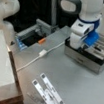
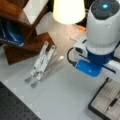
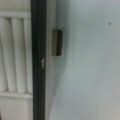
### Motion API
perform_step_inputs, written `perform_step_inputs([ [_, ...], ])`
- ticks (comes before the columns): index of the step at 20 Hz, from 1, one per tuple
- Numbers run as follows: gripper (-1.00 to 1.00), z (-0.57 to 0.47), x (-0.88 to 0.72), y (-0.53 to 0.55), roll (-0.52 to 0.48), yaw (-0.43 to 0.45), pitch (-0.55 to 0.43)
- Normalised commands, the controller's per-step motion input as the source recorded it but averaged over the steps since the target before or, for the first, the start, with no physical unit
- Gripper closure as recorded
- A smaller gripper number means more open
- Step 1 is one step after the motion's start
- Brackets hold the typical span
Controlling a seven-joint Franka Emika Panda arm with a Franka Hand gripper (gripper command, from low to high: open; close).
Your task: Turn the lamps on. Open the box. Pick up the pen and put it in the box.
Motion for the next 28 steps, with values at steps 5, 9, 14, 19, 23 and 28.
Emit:
perform_step_inputs([
  [5,-1.0,0.0,-0.04,-0.38,-0.077,0.098,0.006],
  [9,-1.0,-0.04,-0.09,-0.41,-0.081,0.078,-0.032],
  [14,-1.0,-0.05,-0.14,-0.31,-0.108,0.109,-0.032],
  [19,-1.0,-0.02,-0.19,-0.22,-0.114,0.127,-0.023],
  [23,-1.0,0.0,-0.22,-0.17,-0.112,0.139,-0.049],
  [28,-1.0,-0.03,-0.23,-0.12,-0.092,0.128,-0.055],
])
